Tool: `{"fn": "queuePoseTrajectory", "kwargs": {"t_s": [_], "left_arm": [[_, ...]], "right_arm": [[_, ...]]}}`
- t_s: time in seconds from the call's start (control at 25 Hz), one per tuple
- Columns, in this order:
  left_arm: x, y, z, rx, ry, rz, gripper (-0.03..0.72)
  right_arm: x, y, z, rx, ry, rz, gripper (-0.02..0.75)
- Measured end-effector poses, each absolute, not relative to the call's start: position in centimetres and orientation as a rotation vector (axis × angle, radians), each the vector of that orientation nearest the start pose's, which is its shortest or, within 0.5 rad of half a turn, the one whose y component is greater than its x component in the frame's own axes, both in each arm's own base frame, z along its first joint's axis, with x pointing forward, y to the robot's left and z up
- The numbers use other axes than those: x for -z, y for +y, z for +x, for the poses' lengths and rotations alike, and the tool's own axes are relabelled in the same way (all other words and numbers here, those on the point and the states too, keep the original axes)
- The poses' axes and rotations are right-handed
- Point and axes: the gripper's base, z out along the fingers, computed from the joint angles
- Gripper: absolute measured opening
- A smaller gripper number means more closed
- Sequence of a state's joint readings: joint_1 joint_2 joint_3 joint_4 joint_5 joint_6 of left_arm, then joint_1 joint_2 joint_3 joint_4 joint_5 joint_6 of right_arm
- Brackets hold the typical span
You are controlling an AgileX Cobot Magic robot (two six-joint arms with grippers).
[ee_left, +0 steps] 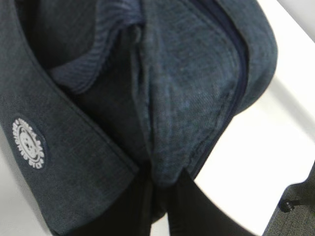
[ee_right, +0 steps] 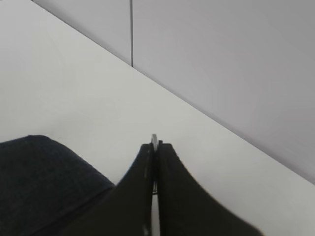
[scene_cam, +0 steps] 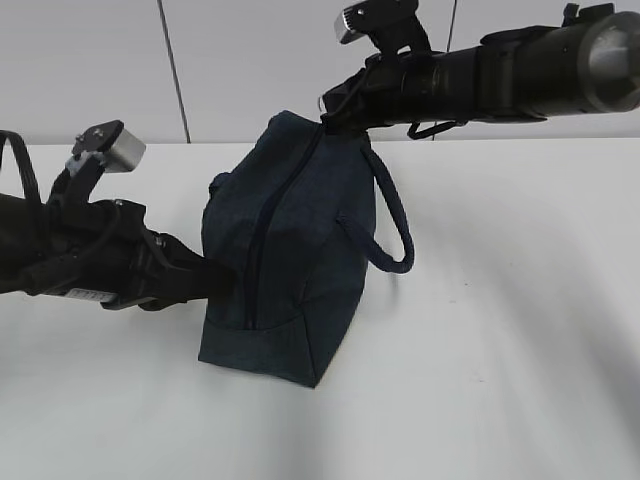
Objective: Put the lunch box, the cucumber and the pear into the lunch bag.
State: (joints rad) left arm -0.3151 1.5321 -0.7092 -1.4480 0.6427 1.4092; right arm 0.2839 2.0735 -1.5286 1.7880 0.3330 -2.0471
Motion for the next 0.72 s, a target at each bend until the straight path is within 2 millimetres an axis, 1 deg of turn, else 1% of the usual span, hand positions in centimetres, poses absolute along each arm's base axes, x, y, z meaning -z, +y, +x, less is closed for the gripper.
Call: {"fn": "queuePoseTrajectory", "kwargs": {"t_s": [0.24, 0.52, 0.64, 0.72], "left_arm": [[-20.1, -13.7, 24.8, 0.91, 2.283, 0.658, 0.008], [-20.0, -13.7, 24.8, 0.902, 2.285, 0.658, 0.008], [-20.0, -13.7, 24.8, 0.902, 2.285, 0.657, 0.008], [-20.0, -13.7, 24.8, 0.903, 2.285, 0.656, 0.008]], "right_arm": [[-23.0, 16.5, 45.6, -0.415, 1.827, -0.664, 0.0], [-23.1, 16.1, 45.7, -0.56, 1.87, -0.532, 0.0], [-23.1, 15.0, 45.9, -0.671, 1.884, -0.463, 0.0], [-22.7, 14.0, 46.1, -0.771, 1.902, -0.411, 0.0]]}}
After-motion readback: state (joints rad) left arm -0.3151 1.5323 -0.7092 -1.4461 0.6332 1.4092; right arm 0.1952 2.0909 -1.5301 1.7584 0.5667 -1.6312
